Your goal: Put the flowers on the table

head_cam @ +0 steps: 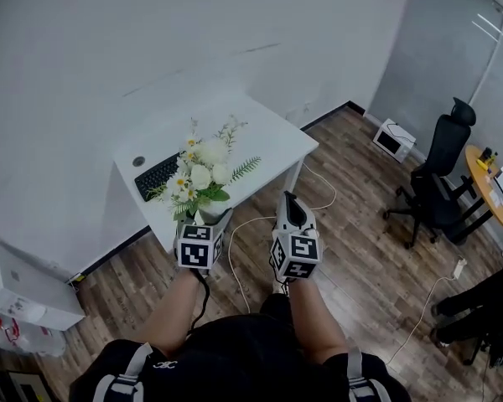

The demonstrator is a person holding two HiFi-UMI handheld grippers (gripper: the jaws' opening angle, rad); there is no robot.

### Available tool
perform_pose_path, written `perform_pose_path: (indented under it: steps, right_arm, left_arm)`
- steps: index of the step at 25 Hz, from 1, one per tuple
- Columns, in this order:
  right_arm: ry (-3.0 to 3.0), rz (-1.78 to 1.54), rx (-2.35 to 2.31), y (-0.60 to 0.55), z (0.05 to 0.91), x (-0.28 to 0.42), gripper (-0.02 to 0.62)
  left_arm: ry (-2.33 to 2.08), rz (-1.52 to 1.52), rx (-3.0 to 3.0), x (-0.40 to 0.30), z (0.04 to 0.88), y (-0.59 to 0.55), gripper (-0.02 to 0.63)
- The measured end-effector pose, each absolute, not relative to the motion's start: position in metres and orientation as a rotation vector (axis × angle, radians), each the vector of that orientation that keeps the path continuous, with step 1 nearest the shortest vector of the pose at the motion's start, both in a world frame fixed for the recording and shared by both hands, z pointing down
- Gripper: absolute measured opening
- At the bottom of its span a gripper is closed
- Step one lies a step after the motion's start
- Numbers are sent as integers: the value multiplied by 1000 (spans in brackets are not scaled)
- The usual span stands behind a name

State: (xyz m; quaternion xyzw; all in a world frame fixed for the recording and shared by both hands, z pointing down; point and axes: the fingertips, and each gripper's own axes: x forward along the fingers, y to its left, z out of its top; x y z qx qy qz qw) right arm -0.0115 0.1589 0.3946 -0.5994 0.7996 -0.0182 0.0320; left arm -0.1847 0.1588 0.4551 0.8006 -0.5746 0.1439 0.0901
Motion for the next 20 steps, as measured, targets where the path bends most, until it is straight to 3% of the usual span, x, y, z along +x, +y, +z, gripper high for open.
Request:
perform_pose_path:
  steps: [20]
  right_arm:
    - [2576,-107,-1677,-137,390,102,5]
  left_arm:
    - [-1774,408,2292,-47,446,-126,376]
